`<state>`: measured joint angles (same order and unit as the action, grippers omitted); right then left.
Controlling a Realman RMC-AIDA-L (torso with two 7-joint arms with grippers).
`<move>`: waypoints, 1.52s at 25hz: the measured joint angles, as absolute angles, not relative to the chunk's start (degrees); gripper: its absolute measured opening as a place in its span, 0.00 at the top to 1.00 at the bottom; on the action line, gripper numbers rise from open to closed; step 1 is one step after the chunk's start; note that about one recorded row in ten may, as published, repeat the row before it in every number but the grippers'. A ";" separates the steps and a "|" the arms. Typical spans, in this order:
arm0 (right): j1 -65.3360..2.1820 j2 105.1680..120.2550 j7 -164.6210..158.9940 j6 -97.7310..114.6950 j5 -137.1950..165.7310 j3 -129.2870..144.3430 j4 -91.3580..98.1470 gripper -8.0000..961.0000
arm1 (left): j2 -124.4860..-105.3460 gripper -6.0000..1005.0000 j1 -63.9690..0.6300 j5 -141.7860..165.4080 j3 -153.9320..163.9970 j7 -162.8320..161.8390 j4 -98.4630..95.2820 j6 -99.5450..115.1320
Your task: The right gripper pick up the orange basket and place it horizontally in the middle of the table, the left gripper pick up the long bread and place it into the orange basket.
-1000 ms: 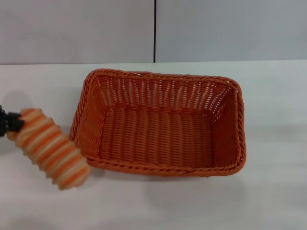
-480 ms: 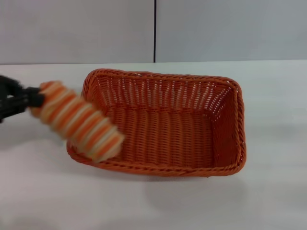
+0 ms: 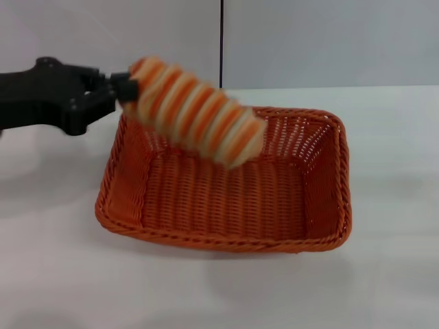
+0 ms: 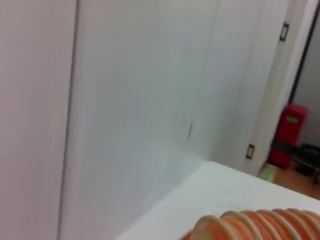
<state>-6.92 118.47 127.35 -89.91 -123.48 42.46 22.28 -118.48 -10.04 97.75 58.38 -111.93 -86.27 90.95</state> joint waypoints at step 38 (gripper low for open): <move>-9.75 118.89 133.09 -91.55 -124.09 40.33 18.44 0.43 | -118.14 0.19 1.94 77.80 30.85 -62.49 -40.41 101.14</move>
<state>-9.75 118.89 133.09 -91.55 -124.09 40.33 18.44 -118.14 1.94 77.80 30.85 -62.49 -40.41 101.14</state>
